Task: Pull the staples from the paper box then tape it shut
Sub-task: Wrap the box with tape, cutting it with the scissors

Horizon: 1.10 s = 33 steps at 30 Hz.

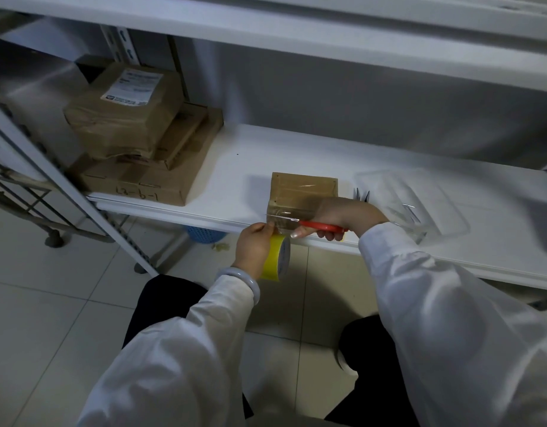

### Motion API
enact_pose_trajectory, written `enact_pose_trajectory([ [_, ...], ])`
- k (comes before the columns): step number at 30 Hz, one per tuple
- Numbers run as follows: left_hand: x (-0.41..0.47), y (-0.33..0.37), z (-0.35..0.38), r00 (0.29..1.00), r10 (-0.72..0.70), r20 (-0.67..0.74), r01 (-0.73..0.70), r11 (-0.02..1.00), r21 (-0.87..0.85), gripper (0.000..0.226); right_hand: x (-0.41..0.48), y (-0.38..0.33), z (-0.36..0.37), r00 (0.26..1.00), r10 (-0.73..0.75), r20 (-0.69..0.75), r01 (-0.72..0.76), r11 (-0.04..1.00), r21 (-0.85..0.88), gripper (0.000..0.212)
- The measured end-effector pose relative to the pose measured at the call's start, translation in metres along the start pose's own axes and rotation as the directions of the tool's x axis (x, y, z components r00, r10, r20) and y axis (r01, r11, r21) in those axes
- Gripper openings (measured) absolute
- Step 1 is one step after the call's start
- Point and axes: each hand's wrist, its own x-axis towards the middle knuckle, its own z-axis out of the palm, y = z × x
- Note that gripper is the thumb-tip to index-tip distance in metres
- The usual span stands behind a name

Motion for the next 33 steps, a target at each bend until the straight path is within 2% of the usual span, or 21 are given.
enact_pose_trajectory([
  [10, 0.006, 0.0, 0.004, 0.999, -0.029, -0.014, 0.029, 1.0, 0.003, 0.034, 0.002, 0.009, 0.002, 0.993, -0.034, -0.109, 0.013, 0.982, -0.188, 0.071],
  [14, 0.006, 0.0, 0.005, 0.999, -0.042, -0.024, 0.041, 0.999, -0.018, 0.027, 0.001, 0.01, 0.004, 0.999, -0.031, -0.035, 0.028, 0.995, -0.091, 0.045],
  [15, 0.006, -0.002, 0.005, 0.999, -0.034, -0.034, 0.033, 0.999, -0.019, 0.024, 0.001, 0.011, 0.004, 0.999, -0.021, -0.026, 0.019, 0.996, -0.082, 0.045],
  [20, 0.006, -0.009, -0.003, 0.995, -0.062, -0.077, 0.056, 0.995, -0.083, 0.015, -0.002, 0.019, 0.001, 0.998, 0.04, 0.047, -0.038, 0.999, -0.03, 0.069],
  [22, 0.005, -0.01, -0.005, 0.995, -0.074, -0.071, 0.065, 0.991, -0.115, 0.009, -0.012, 0.015, -0.003, 0.996, 0.047, 0.082, -0.041, 0.996, -0.075, 0.077],
  [23, 0.004, -0.011, -0.003, 0.996, -0.064, -0.055, 0.059, 0.994, -0.088, 0.016, -0.021, 0.01, -0.005, 0.997, 0.019, 0.079, -0.01, 0.994, -0.11, 0.074],
  [25, 0.003, -0.013, -0.002, 0.998, -0.062, 0.003, 0.062, 0.997, -0.045, 0.026, -0.034, -0.001, -0.008, 0.995, -0.096, -0.038, 0.089, 0.983, -0.163, 0.066],
  [26, 0.002, -0.014, -0.002, 0.998, -0.063, 0.007, 0.064, 0.998, -0.026, 0.028, -0.038, -0.006, -0.007, 0.972, -0.163, -0.171, 0.133, 0.976, -0.172, 0.061],
  [27, 0.002, -0.014, -0.002, 0.997, -0.079, 0.009, 0.079, 0.996, -0.041, 0.028, -0.039, -0.011, -0.004, 0.922, -0.201, -0.331, 0.155, 0.975, -0.16, 0.057],
  [29, 0.001, -0.014, -0.002, 0.999, -0.044, 0.019, 0.043, 0.998, 0.052, 0.028, -0.032, -0.017, 0.007, 0.747, -0.253, -0.615, 0.141, 0.964, -0.225, 0.053],
  [30, -0.001, -0.014, -0.001, 0.999, -0.007, 0.05, 0.002, 0.994, 0.106, 0.027, -0.024, -0.018, 0.014, 0.677, -0.281, -0.68, 0.11, 0.952, -0.284, 0.05],
  [31, -0.003, -0.014, 0.0, 0.998, -0.005, 0.056, 0.0, 0.997, 0.079, 0.024, -0.015, -0.019, 0.021, 0.64, -0.299, -0.708, 0.089, 0.944, -0.318, 0.047],
  [33, -0.007, -0.013, -0.001, 0.999, -0.032, -0.01, 0.032, 0.999, 0.026, 0.022, 0.0, -0.021, 0.033, 0.623, -0.305, -0.72, 0.073, 0.939, -0.335, 0.047],
])
